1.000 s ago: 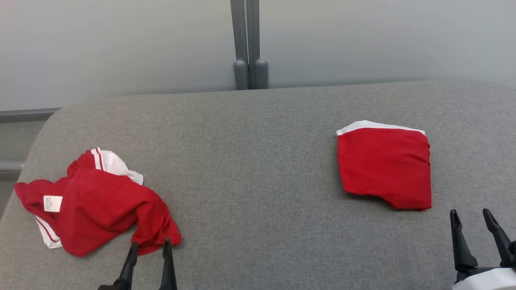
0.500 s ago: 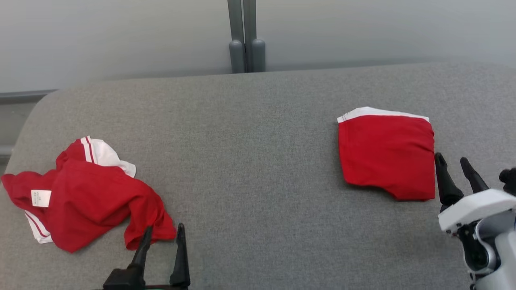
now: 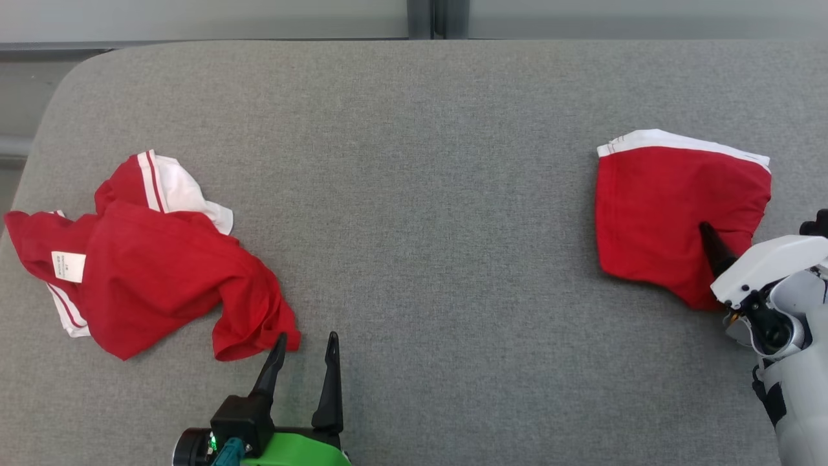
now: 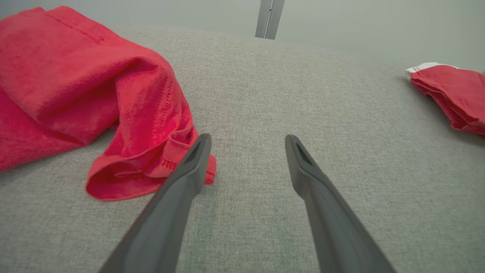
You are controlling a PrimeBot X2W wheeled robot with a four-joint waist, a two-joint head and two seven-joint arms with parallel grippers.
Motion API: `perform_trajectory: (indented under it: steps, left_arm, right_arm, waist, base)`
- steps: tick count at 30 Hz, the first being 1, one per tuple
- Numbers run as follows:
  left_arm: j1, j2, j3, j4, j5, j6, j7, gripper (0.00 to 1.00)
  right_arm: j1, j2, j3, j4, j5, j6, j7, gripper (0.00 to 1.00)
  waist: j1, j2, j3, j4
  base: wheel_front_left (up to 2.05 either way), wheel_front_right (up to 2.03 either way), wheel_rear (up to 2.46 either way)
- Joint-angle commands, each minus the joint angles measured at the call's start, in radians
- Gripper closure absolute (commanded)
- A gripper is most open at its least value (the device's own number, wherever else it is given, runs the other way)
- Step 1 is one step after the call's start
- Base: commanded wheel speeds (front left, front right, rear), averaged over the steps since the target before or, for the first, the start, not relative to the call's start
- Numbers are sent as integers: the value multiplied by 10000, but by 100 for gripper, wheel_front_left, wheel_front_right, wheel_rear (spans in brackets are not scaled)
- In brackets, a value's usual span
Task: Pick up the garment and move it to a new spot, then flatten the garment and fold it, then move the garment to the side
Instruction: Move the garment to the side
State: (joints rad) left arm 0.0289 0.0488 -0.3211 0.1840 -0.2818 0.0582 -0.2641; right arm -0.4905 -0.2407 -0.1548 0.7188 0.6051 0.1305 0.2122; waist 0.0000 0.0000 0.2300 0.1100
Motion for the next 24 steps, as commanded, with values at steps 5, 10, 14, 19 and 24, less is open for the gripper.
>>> perform_trajectory:
  steps: [5,10,14,19,24]
  left_arm:
    - [-382,31,46,-275,21,232,-2,0]
    - [-646,35,299,-462,326,231,-2,0]
    - [-1027,61,507,-469,820,10,-2,0]
    - [-1547,276,584,-324,1210,-299,-2,0]
    - [-1705,376,742,-256,1255,-444,14,0]
  right_arm:
    - [-589,9,198,-184,1177,4,81,100]
    - [-798,-346,612,-520,1788,3,-56,100]
    - [-1182,-1033,844,-265,1604,3,-438,100]
    - [-2309,-1946,1080,723,707,4,-833,100]
    - [-3666,-3043,1168,2038,-502,0,-957,100]
  waist:
    - [0,0,951,-407]
    - [0,0,1721,-1643]
    - [0,0,2453,-2499]
    - [0,0,3301,-2879]
    - [0,0,3781,-2645]
  base:
    - [0,0,0]
    - [0,0,0]
    - [0,0,0]
    - [0,0,0]
    - [0,0,0]
